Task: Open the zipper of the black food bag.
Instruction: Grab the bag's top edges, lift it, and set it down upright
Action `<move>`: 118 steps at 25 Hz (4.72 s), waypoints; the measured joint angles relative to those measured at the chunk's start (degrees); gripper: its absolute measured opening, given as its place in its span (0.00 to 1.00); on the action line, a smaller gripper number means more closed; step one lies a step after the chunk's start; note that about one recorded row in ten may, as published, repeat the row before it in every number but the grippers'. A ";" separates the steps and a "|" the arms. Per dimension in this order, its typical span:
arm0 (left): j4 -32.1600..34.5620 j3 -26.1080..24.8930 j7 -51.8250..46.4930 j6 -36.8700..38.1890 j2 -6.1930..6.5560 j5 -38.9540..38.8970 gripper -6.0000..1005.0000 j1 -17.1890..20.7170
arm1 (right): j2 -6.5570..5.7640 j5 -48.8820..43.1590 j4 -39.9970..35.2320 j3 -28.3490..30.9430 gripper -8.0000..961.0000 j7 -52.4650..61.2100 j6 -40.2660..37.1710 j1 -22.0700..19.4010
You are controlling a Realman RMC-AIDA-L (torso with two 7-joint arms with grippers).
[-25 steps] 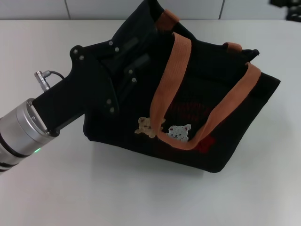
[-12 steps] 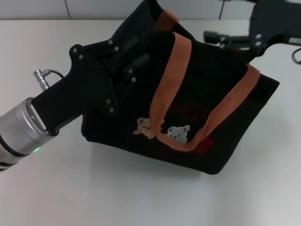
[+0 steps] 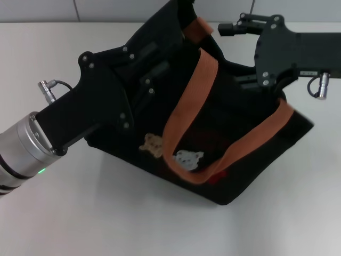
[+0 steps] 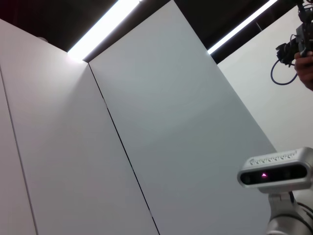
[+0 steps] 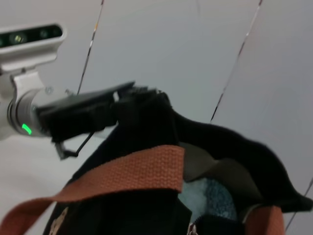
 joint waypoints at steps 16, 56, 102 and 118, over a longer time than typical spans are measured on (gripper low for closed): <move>-0.08 -0.30 0.32 1.43 -0.08 -0.36 0.03 0.73 | 0.09 5.54 -5.87 -1.41 0.87 -0.39 0.94 -5.49; 7.69 -6.47 -15.84 -0.43 0.95 -0.09 0.70 18.97 | -0.21 17.69 17.36 15.20 0.87 -8.22 -9.15 -9.39; 10.40 -4.45 -21.27 -8.95 1.11 -0.09 0.71 19.62 | -0.29 17.46 22.00 16.78 0.87 -10.60 -10.60 -10.14; 11.42 0.99 -22.57 -9.12 1.64 0.09 0.68 19.72 | -0.29 17.16 21.99 16.78 0.87 -10.63 -10.34 -9.70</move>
